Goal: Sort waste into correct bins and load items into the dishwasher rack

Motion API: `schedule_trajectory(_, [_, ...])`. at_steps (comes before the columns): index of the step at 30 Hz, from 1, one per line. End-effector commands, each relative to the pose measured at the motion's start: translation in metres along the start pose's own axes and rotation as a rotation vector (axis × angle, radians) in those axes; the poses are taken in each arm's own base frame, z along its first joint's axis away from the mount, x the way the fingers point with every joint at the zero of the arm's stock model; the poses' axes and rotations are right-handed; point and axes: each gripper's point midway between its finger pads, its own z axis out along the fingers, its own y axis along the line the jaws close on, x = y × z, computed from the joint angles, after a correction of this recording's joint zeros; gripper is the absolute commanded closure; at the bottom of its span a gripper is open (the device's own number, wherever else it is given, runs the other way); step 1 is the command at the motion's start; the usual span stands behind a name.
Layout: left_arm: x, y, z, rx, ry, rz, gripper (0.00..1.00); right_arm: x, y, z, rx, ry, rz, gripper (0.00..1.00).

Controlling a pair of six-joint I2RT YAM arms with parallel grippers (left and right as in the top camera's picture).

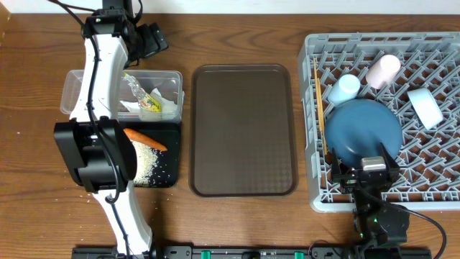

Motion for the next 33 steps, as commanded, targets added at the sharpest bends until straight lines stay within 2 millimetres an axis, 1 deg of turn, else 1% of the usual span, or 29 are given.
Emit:
schedule_trajectory(1, [-0.003,0.000,-0.002,-0.003,-0.008,0.009,0.02,0.000,-0.001,0.000,0.001,-0.001,-0.013,0.01])
schedule_trajectory(10, [-0.003,0.000,-0.002,-0.003,-0.008,0.009,0.02,0.000,-0.001,0.000,0.001,-0.001,-0.013,0.01])
schedule_trajectory(16, [0.003,-0.002,0.001,-0.006,0.010,0.016,0.02,0.000,-0.001,0.000,0.001,-0.001,-0.013,0.01])
schedule_trajectory(17, [0.003,-0.004,-0.004,-0.001,0.004,0.019,0.02,0.000,-0.001,0.000,0.001,-0.001,-0.013,0.01])
schedule_trajectory(19, [-0.002,-0.012,-0.021,0.017,-0.029,0.028,0.02,0.000,-0.001,0.000,0.001,-0.001,-0.013,0.01])
schedule_trajectory(21, [-0.008,-0.024,-0.050,0.048,-0.083,0.044,0.02,0.000,-0.001,0.000,0.001,-0.001,-0.013,0.01])
schedule_trajectory(23, [-0.015,-0.033,-0.085,0.082,-0.148,0.053,0.02,0.001,-0.001,0.000,0.001,0.000,-0.013,0.01])
schedule_trajectory(25, [-0.020,-0.038,-0.117,0.109,-0.208,0.057,0.02,0.001,-0.001,0.000,0.001,0.000,-0.013,0.01])
schedule_trajectory(26, [-0.021,-0.038,-0.130,0.118,-0.229,0.058,0.02,0.001,-0.001,0.000,0.001,0.000,-0.013,0.01])
schedule_trajectory(27, [-0.020,-0.038,-0.145,0.124,-0.244,0.062,0.02,0.000,-0.001,0.000,0.001,-0.001,-0.013,0.01])
schedule_trajectory(29, [-0.010,-0.034,-0.169,0.121,-0.247,0.090,0.02,0.001,-0.001,0.000,0.001,0.000,-0.013,0.01])
schedule_trajectory(32, [0.010,-0.025,-0.200,0.108,-0.231,0.139,0.02,0.000,-0.001,0.000,0.001,-0.001,-0.013,0.01])
schedule_trajectory(33, [0.016,-0.023,-0.208,0.105,-0.226,0.147,0.02,0.001,-0.001,0.000,0.001,0.000,-0.013,0.01])
